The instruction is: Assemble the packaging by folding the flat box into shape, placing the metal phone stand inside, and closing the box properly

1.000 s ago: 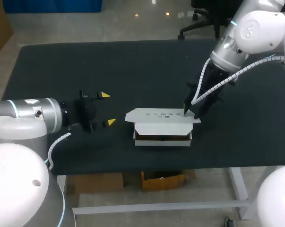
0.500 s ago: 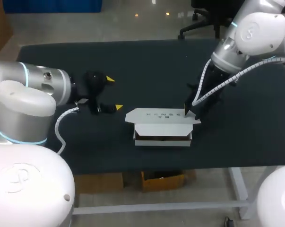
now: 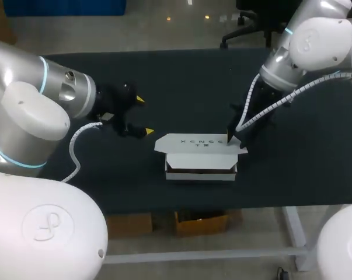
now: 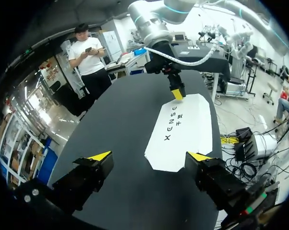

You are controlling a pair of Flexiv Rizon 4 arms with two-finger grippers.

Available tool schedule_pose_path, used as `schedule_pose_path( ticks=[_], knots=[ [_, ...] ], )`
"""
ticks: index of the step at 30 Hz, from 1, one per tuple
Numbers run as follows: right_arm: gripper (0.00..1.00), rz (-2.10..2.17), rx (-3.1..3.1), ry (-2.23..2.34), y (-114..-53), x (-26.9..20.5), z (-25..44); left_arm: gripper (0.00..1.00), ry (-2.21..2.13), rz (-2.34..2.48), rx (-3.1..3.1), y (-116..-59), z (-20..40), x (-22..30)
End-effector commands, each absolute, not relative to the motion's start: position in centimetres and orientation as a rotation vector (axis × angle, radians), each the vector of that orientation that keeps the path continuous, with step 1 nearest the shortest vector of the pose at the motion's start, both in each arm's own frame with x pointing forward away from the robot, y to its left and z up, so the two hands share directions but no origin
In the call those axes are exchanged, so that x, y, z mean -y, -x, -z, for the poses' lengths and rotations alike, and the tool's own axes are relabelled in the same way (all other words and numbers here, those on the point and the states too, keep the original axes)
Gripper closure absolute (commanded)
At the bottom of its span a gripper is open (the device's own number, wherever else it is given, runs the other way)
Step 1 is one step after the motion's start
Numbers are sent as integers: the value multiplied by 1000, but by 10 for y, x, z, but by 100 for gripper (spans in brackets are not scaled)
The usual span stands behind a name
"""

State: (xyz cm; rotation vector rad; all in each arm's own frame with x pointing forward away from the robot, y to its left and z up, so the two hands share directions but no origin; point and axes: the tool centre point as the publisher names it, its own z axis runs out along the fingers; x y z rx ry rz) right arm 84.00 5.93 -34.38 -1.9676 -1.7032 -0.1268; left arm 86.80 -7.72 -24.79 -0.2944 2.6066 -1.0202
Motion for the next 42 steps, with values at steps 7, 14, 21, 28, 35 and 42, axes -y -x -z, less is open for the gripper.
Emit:
schedule_pose_path(
  ticks=[7, 14, 21, 28, 35, 42],
  knots=[
    [58, 167, 1686, 2010, -828, -60, 348, 0, 953, 780, -2803, -871, 251, 101],
    [58, 182, 1672, 2019, -824, -61, 354, 0, 1108, 437, -2805, -871, 255, 109],
    [58, 187, 1666, 2014, -822, -62, 356, 0, 1108, 437, -2805, -871, 255, 109],
    [58, 185, 1674, 2013, -822, -65, 356, 0, 1108, 437, -2805, -871, 255, 109],
    [59, 192, 1673, 2020, -819, -65, 356, 0, 1639, 449, -2768, -868, 266, 131],
    [60, 197, 1668, 2026, -818, -64, 357, 0, 2014, 427, -2640, -857, 278, 141]
  ],
)
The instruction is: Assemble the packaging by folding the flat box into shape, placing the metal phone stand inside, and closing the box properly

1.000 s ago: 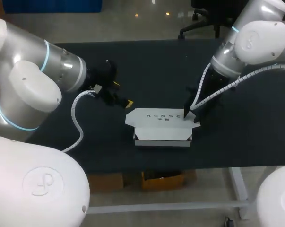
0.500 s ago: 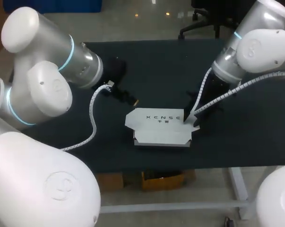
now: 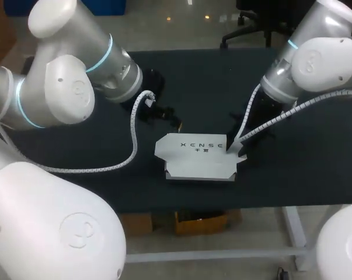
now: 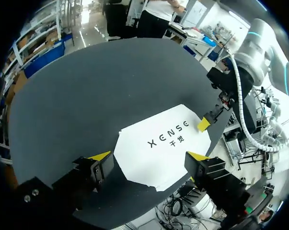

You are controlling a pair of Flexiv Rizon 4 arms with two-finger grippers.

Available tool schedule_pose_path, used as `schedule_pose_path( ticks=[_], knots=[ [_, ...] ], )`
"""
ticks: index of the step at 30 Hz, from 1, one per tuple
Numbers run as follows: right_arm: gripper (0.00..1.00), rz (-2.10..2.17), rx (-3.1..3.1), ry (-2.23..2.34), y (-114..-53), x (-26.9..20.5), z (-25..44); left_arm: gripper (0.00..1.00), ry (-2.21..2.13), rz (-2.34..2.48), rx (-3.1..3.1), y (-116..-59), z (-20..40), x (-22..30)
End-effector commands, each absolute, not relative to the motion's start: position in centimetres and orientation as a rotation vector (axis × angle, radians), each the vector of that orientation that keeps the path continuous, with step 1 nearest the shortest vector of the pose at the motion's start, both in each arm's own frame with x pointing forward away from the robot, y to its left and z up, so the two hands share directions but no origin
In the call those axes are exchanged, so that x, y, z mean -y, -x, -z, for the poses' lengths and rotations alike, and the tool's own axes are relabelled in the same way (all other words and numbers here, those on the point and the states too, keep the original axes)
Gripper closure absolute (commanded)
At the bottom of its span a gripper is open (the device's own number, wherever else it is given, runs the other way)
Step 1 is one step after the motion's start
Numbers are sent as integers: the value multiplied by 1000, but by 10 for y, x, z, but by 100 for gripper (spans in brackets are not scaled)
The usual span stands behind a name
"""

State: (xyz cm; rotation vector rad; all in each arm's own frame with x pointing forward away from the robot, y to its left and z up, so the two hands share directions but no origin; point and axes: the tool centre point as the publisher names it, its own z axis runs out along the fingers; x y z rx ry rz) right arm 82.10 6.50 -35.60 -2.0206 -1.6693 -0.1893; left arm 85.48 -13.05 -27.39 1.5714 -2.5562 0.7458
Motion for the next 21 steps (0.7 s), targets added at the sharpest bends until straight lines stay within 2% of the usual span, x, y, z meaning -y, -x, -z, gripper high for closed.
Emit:
schedule_pose_path(
  ticks=[1, 21],
  knots=[
    [60, 198, 1667, 2026, -818, -64, 358, 0, -1804, -342, 2253, -858, 278, 142],
    [60, 226, 1686, 2036, -818, -63, 355, 0, -1887, -331, 2165, -856, 285, 148]
  ],
)
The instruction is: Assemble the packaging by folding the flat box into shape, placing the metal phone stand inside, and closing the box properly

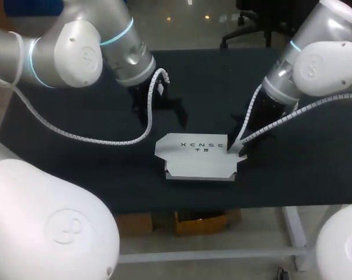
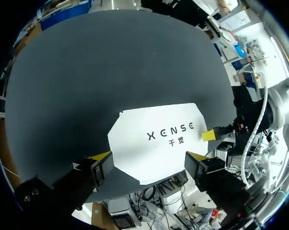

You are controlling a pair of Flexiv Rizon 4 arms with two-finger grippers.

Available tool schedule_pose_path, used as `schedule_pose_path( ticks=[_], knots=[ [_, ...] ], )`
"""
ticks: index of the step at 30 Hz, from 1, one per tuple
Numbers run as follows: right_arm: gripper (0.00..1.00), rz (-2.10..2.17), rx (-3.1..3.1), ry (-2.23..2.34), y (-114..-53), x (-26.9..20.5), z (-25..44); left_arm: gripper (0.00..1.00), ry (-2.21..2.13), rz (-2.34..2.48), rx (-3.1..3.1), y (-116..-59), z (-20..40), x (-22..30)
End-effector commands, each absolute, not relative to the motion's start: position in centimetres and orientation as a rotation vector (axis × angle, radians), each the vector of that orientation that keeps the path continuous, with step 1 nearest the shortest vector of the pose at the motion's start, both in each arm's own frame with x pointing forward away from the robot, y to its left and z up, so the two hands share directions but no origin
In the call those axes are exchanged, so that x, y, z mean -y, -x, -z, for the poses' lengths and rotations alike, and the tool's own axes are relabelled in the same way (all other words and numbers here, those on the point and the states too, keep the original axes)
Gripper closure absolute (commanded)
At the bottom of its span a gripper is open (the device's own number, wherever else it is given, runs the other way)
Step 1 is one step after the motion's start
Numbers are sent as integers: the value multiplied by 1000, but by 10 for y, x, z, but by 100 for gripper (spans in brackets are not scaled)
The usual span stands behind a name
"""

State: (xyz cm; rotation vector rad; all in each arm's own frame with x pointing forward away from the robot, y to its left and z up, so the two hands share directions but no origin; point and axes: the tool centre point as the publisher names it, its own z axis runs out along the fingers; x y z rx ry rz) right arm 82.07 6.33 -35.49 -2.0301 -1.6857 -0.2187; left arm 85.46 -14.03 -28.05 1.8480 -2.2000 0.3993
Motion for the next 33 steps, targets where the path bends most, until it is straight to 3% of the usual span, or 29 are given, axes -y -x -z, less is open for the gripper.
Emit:
schedule_pose_path(
  ticks=[1, 10, 11, 12, 13, 16, 18, 21, 33],
  knots=[
    [60, 228, 1686, 2036, -818, -64, 355, 0, -1929, -350, 2128, -852, 288, 150],
    [62, 225, 1689, 2041, -819, -64, 356, 0, -2053, -413, 1958, -834, 300, 156],
    [62, 226, 1689, 2041, -819, -64, 356, 25, -2054, -413, 1955, -833, 300, 156],
    [62, 226, 1689, 2042, -819, -64, 356, 44, -2059, -413, 1951, -832, 301, 156],
    [62, 227, 1690, 2044, -819, -64, 356, 47, -2065, -412, 1954, -831, 302, 157],
    [62, 232, 1690, 2048, -819, -65, 356, 41, -2071, -390, 1963, -831, 305, 158],
    [63, 236, 1690, 2052, -818, -65, 356, 42, -2075, -389, 1963, -832, 308, 158],
    [64, 247, 1690, 2060, -818, -65, 356, 55, -2075, -381, 1966, -835, 314, 158],
    [62, 327, 1709, 2082, -815, -64, 360, 53, -2054, -329, 1938, -844, 334, 159]
  ],
)
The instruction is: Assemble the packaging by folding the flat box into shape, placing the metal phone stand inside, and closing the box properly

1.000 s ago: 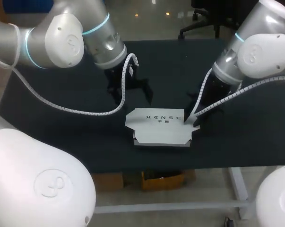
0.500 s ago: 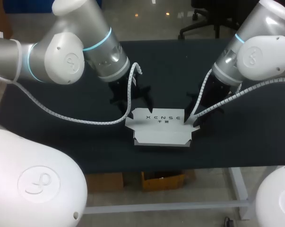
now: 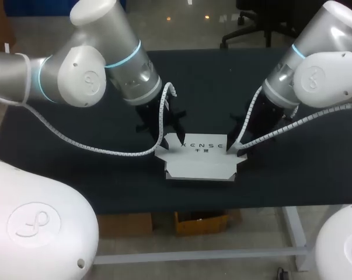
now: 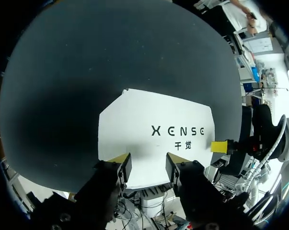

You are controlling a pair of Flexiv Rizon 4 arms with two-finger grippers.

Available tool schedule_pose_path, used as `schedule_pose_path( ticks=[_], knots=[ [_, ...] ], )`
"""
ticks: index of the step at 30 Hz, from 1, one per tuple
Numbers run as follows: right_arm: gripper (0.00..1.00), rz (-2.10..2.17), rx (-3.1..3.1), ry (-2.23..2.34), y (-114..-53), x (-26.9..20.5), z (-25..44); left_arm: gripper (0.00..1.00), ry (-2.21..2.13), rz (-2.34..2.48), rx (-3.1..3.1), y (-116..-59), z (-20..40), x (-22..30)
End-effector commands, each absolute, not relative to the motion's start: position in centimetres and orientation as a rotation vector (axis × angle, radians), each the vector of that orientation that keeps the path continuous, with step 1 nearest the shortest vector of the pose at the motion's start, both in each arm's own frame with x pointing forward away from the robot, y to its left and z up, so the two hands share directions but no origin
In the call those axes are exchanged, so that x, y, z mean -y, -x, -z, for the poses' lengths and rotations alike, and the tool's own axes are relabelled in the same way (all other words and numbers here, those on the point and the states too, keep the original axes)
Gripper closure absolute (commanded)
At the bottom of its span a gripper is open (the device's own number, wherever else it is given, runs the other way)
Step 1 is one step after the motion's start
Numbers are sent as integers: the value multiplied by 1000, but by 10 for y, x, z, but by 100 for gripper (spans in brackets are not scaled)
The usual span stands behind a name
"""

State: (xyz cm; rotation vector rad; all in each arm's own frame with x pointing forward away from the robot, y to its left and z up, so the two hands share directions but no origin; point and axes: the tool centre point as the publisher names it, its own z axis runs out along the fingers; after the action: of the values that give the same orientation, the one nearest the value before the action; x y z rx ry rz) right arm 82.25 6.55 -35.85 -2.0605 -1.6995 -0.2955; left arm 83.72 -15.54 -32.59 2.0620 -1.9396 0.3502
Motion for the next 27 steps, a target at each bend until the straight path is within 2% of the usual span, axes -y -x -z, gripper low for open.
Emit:
schedule_pose_path(
  ticks=[1, 16, 27],
  knots=[
    [61, 342, 1714, 2078, -815, -64, 360, 53, -2054, -327, 1938, -844, 335, 159],
    [60, 415, 1774, 2064, -810, -60, 363, 57, -2101, -300, 1860, -842, 346, 156],
    [60, 401, 1783, 2059, -810, -55, 364, 54, -2127, -279, 1904, -844, 341, 148]
  ],
)
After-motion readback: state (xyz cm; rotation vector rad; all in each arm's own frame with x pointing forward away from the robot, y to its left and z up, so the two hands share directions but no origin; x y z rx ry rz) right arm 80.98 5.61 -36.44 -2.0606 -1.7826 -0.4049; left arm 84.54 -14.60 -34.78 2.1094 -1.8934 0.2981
